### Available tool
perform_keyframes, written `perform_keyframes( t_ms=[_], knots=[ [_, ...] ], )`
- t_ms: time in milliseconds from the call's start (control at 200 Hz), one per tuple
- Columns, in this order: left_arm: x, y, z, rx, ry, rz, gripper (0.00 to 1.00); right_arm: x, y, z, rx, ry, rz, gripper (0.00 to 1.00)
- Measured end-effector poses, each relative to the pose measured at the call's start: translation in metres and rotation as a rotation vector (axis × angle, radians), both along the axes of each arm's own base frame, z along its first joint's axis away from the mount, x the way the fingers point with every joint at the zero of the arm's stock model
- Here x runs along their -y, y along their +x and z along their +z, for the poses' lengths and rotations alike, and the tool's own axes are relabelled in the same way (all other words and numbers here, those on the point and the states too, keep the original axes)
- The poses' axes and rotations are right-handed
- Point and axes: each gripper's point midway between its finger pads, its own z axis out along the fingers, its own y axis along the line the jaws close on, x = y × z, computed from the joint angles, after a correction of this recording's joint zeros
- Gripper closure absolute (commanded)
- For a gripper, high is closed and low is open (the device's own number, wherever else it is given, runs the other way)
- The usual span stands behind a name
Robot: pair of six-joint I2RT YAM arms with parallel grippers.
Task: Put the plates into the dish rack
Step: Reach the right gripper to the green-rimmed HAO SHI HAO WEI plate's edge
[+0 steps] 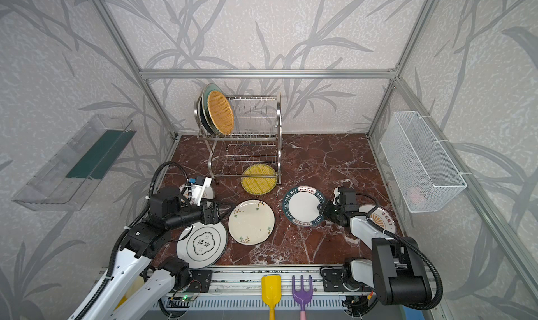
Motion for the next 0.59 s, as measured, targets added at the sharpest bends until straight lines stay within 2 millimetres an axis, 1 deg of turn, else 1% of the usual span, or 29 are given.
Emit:
perform_keyframes(
  t_ms=[35, 90, 115, 270, 330, 390, 595],
  knots=[
    [0.0, 0.0, 0.0, 0.0, 0.0, 0.001, 0.01, 0.0, 0.0, -0.001, -0.002, 0.001, -0.003, 0.72],
    [-0.001, 0.0, 0.001, 0.002, -0.001, 0.004, 0.01, 0.001, 0.0, -0.002, -0.008, 0.0, -0.007, 0.74],
    [-0.001, 0.0, 0.001, 0.004, -0.002, 0.005, 0.01, 0.001, 0.0, -0.003, -0.011, 0.0, -0.009, 0.77],
    [-0.001, -0.001, 0.003, 0.012, -0.004, 0.006, 0.01, 0.003, -0.001, -0.004, -0.023, 0.001, -0.032, 0.87],
    [-0.002, -0.001, 0.003, 0.015, -0.005, 0.006, 0.01, 0.002, 0.0, -0.001, -0.013, 0.013, -0.034, 0.93],
    [-0.002, -0.001, 0.004, 0.016, -0.005, 0.007, 0.01, 0.0, 0.004, 0.007, 0.014, 0.03, -0.038, 1.0],
    [-0.003, 0.0, 0.003, 0.018, -0.001, 0.017, 0.01, 0.004, 0.003, 0.026, 0.042, 0.04, -0.083, 1.0]
  ],
)
